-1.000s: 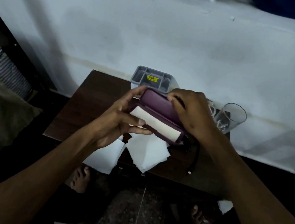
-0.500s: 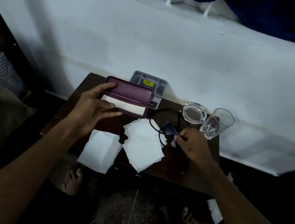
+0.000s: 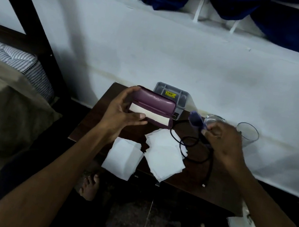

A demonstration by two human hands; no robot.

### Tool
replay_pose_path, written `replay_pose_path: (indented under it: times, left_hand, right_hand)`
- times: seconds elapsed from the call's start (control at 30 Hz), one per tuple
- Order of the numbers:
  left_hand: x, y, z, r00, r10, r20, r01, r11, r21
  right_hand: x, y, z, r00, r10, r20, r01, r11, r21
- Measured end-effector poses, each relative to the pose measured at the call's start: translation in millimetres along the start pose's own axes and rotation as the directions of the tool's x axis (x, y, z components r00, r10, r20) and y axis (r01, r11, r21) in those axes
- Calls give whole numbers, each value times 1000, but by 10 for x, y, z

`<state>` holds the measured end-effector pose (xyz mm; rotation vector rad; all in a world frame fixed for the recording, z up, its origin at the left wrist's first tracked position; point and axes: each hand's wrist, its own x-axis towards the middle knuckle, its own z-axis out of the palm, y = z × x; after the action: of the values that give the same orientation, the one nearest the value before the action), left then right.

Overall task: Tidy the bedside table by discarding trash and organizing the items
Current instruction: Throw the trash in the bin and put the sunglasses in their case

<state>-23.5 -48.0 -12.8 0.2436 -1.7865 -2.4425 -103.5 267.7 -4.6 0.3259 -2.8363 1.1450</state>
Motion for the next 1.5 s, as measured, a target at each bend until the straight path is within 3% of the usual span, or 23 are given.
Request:
replay_pose_path:
  times: [0.17, 0.33, 0.7, 0.9, 0.97, 1.03, 1.13, 1.33, 1.5]
  left_hand:
    - [-5, -23, 53, 998, -14, 64, 15, 1000, -21]
    - [-11, -18, 96, 993, 25, 119, -19, 999, -48]
    - [2, 19, 43, 985, -6, 170, 18, 997, -70]
    - [46, 38, 38, 993, -29, 117, 42, 993, -111]
    - [57, 40, 31, 995, -23, 98, 33, 995, -97]
    - [60, 46, 30, 996, -22, 83, 30, 996, -87]
    - [52, 72, 47, 998, -25, 54, 29, 997, -69]
    - [35, 69, 50, 999, -30, 14, 31, 999, -31]
    - [31, 99, 19, 1000, -21, 11, 20, 998, 54]
  right_hand:
    - [127, -871, 79, 966, -247, 71, 233, 958, 167]
    - [141, -1149, 345, 923, -346, 168, 346, 938, 34]
    - [118, -1147, 471, 850, -488, 198, 522, 831, -191]
    - [181, -1120, 331, 871, -480, -105, 469, 876, -112]
    - [214, -1082, 290, 885, -461, -62, 452, 885, -113]
    - [230, -1043, 291, 890, -449, 75, 455, 883, -114]
    - [189, -976, 367, 862, -464, 203, 494, 858, -137]
    - [164, -978, 447, 848, -495, 187, 525, 833, -175]
    - [126, -1018, 443, 855, -491, 169, 510, 855, -95]
